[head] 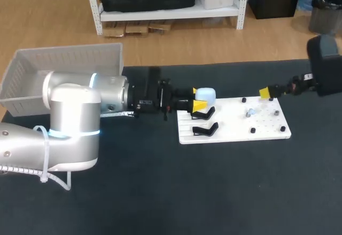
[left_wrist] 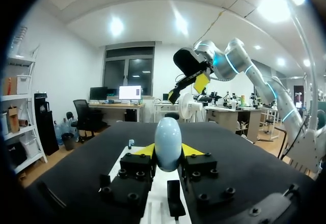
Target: Pick up each earbud case from the left stands, insert the matching earbuds, close the lid, and place the case in the box.
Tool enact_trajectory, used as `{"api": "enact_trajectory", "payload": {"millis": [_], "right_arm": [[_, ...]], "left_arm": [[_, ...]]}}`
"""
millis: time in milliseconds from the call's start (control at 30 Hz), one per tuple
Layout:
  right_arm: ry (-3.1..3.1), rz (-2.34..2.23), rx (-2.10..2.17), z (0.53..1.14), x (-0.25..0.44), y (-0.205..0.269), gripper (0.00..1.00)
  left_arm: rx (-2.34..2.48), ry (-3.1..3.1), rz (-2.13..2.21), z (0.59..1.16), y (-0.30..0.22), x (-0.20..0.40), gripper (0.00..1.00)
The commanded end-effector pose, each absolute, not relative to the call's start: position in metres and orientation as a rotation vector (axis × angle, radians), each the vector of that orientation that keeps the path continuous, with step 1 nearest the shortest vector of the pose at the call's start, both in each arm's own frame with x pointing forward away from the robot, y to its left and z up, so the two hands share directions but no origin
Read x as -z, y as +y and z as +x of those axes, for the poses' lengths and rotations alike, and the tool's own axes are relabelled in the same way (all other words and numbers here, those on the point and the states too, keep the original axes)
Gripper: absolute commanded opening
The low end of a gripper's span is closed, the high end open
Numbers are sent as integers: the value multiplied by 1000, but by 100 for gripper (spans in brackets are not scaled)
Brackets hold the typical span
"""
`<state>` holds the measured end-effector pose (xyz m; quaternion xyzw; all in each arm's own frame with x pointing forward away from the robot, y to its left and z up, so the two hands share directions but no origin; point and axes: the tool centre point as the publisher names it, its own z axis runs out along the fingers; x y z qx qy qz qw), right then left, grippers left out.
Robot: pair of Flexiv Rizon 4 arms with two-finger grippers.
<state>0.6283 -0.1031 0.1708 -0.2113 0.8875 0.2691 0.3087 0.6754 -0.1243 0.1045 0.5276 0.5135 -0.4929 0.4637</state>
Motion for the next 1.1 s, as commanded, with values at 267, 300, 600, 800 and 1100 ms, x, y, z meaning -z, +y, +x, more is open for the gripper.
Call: {"api": "enact_trajectory", "payload": {"millis": [267,300,600,800,1100], "right_arm": [[2397,-610,-656,624,-167,-58,100],[2404,-615,-654,623,-166,-55,100],[2428,-625,-709,616,-156,-28,100],[2422,-627,-733,615,-152,-13,100],[2437,-638,-688,627,-138,2,100]], "left_arm": [[1227,1258,1296,679,-130,-100,0],[1227,1258,1295,679,-130,-100,0],[1224,1262,1294,679,-132,-98,0],[1224,1262,1294,679,-132,-98,0],[1224,1262,1294,679,-132,-98,0]]}}
